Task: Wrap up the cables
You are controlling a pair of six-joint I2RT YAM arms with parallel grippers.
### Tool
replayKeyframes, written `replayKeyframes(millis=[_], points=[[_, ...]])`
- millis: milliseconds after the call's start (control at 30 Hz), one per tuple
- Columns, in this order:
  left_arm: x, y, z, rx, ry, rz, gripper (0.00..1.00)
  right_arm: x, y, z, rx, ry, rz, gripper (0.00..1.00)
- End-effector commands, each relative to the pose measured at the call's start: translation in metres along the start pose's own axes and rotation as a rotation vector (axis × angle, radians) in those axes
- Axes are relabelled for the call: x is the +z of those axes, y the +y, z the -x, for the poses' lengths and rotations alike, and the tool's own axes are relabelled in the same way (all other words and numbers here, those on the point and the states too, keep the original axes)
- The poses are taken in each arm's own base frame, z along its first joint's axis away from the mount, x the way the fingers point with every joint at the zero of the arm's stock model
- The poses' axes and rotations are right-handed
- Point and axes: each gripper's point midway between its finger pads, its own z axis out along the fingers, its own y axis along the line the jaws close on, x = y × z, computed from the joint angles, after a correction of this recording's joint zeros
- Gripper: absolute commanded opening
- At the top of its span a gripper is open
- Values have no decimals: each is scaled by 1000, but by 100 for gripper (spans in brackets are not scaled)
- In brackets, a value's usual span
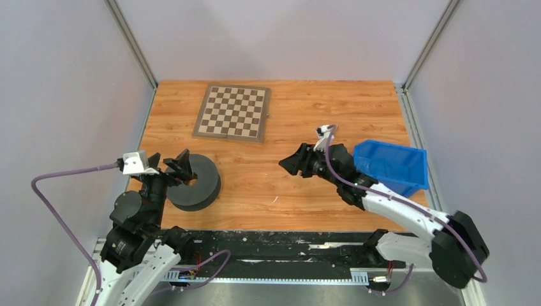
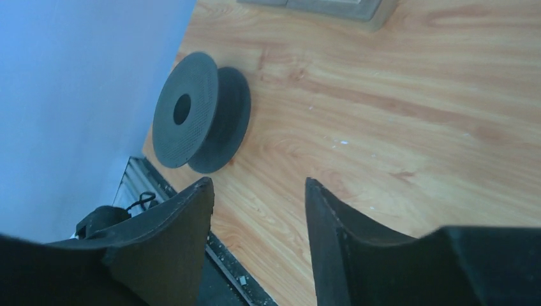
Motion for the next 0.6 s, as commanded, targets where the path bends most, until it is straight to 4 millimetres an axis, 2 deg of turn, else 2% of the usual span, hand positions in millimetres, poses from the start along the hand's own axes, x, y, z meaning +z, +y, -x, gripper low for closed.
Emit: replayKeyframes(millis=[0,33,133,200,300,433,567], points=[[-4,13,16,-74,-100,64,100,32,60,-3,23,-15,268,48],[-5,15,17,-78,-108,67,100,48,59,-15,7,28,247,45],[-7,15,19,-87,-120,65,100,85,78,-42,-29,112,260,45],[-7,16,18,-87,-119,68,100,105,100,-55,-22,149,327,48],[-6,16,18,-84,-115,70,100,134,118,-79,17,213,407,53],[-7,17,18,-85,-115,73,100,165,123,-105,77,283,465,54],[-7,16,17,-86,-114,71,99,188,117,-125,108,331,470,56]])
